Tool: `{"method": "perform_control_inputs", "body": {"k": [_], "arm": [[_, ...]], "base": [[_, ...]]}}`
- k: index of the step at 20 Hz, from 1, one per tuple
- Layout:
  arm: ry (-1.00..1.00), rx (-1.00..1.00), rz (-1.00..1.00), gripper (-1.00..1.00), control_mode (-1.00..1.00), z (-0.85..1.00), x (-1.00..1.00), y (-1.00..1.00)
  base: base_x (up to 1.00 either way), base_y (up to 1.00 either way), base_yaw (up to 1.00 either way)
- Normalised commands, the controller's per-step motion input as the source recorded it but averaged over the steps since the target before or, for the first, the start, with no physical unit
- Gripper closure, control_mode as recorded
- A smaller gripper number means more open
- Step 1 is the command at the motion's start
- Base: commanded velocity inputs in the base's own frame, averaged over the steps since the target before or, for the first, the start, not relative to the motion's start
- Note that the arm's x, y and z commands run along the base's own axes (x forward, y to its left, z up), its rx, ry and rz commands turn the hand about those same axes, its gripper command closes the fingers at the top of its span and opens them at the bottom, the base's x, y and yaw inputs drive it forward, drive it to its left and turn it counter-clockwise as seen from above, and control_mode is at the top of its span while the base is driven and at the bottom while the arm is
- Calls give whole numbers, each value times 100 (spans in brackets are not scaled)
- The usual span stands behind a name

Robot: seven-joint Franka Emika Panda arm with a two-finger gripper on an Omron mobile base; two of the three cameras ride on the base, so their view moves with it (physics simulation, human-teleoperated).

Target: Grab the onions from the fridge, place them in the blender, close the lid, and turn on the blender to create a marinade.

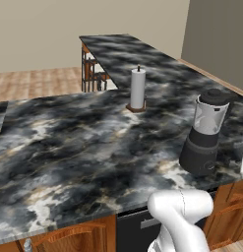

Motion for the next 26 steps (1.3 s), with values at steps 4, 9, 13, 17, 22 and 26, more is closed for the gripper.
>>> {"method": "perform_control_inputs", "body": {"k": [4,9,13,17,22,26], "arm": [[0,0,2,-100,-100,-81,54,11],[0,0,-5,-100,-100,-50,48,-16],[0,0,-1,-100,-100,-42,41,-17],[0,0,0,-100,-100,-44,43,-10],[-1,0,0,-100,-100,-35,39,-30],[-1,0,0,-100,-100,-32,41,-30]], "base": [[0,0,0],[0,0,0],[0,0,0],[0,0,0],[0,0,0],[0,0,0]]}}
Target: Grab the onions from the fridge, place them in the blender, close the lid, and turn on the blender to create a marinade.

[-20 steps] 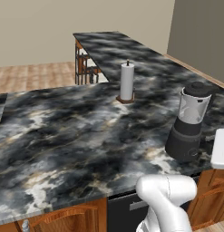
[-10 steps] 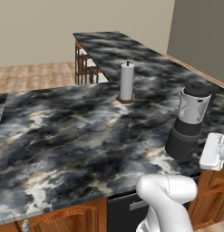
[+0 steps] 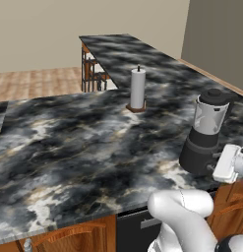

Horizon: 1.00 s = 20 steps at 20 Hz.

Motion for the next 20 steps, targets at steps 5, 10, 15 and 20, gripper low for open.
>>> {"method": "perform_control_inputs", "body": {"k": [5,10,15,20], "arm": [[-1,0,0,-100,-100,-29,46,-13],[-7,0,1,-100,-100,-17,13,8],[-12,0,0,-100,-100,10,0,21],[-7,0,0,-100,-100,2,0,20]], "base": [[0,0,0],[0,0,0],[0,0,0],[0,0,0]]}}
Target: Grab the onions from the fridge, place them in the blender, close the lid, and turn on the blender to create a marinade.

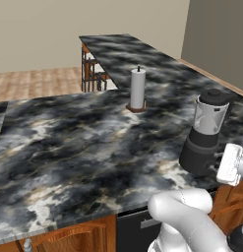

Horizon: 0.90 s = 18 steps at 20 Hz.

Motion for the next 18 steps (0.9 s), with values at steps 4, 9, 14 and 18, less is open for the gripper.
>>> {"method": "perform_control_inputs", "body": {"k": [4,9,14,18], "arm": [[-4,0,0,-100,-100,4,0,23],[-5,0,1,-100,-100,10,-16,21],[-4,0,7,-100,-100,6,-18,30],[0,0,7,-100,-100,0,5,25]], "base": [[0,0,0],[0,0,0],[0,0,0],[0,0,0]]}}
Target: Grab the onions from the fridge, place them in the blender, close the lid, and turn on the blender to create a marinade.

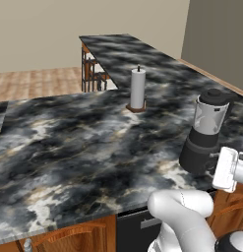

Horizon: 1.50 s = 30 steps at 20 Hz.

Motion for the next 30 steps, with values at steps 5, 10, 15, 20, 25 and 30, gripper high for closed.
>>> {"method": "perform_control_inputs", "body": {"k": [5,10,15,20,25,30], "arm": [[-2,0,1,-100,-100,0,9,1],[-5,0,0,-100,-100,0,0,-17],[-5,0,0,-100,-100,0,1,-38],[0,0,0,-100,-100,-1,28,-9],[0,0,0,-100,-100,-17,48,0],[0,0,0,-100,-100,-28,40,0]], "base": [[0,0,0],[0,0,0],[0,0,0],[0,0,0],[0,0,0],[0,0,0]]}}
